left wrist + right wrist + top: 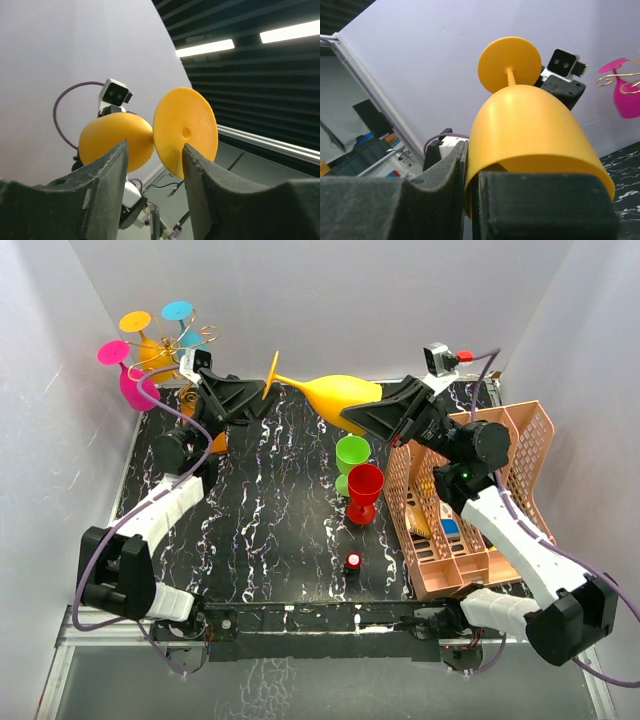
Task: Take the wine glass off the wine glass rack
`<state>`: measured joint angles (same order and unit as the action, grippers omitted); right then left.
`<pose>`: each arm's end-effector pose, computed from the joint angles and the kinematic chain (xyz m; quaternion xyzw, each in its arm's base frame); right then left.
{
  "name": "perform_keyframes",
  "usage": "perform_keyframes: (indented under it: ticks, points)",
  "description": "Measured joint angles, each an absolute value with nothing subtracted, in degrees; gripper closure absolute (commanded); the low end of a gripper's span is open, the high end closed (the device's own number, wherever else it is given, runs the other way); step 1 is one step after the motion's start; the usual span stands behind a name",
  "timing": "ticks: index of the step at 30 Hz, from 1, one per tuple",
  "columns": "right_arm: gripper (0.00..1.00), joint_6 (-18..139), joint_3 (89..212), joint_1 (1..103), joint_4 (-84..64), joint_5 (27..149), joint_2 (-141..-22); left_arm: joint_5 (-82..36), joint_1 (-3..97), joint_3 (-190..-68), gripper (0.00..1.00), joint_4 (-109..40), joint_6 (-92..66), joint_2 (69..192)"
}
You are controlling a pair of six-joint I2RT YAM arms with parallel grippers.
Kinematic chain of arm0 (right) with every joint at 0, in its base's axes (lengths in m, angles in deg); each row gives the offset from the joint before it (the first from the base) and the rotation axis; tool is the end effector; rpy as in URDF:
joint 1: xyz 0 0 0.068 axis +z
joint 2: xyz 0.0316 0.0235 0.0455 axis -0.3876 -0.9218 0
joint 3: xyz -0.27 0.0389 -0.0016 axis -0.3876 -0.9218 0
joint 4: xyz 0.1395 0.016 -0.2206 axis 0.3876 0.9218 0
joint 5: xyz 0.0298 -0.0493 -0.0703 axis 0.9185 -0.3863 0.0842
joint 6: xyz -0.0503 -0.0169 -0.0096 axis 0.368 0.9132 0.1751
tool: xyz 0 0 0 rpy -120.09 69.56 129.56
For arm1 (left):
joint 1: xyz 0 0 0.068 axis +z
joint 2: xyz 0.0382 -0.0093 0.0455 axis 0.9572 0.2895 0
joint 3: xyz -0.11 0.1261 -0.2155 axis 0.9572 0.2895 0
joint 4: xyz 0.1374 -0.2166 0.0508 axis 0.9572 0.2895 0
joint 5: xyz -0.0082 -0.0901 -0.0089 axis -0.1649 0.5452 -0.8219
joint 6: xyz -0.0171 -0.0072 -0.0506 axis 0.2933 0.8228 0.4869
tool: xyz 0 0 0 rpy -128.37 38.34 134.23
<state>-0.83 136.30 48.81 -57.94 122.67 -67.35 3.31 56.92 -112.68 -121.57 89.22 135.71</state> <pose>0.2064 0.1276 0.4581 -0.1741 0.4748 0.7234 0.4700 0.2551 -0.0954 0.4171 0.0268 0.3603 -0.8726 0.3287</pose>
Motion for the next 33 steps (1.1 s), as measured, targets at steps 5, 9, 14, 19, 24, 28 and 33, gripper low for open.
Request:
perform_keyframes:
  ticks: [5,9,14,19,24,28,33]
  points:
    - [0.92,6.8,135.4,48.7,-47.8,117.8,-62.2,6.1,56.9,-111.0,0.24,-109.4,78.0,129.5]
    - [0.92,15.0,135.4,48.7,-36.0,111.7,-56.8,6.8,56.9,-111.1,0.13,-94.4,65.9,121.7]
    - [0.92,23.3,134.7,48.6,-23.5,102.3,-49.6,5.1,56.9,-114.1,0.08,-73.3,49.0,114.9]
    - [0.92,31.1,134.6,48.6,-13.9,96.7,-46.5,-1.2,56.9,-118.8,0.03,-53.7,34.9,111.7]
    - [0.92,41.4,139.5,48.6,-3.9,99.9,-50.0,-11.8,56.9,-121.4,0.03,-40.5,24.9,107.2]
    - [0.92,48.9,145.6,48.6,4.3,106.5,-56.6,-19.6,56.9,-121.5,0.03,-35.2,20.1,102.5]
    - [0.92,54.1,147.1,50.9,13.1,112.5,-62.3,-26.5,56.9,-122.0,0.03,-32.5,16.2,99.3]
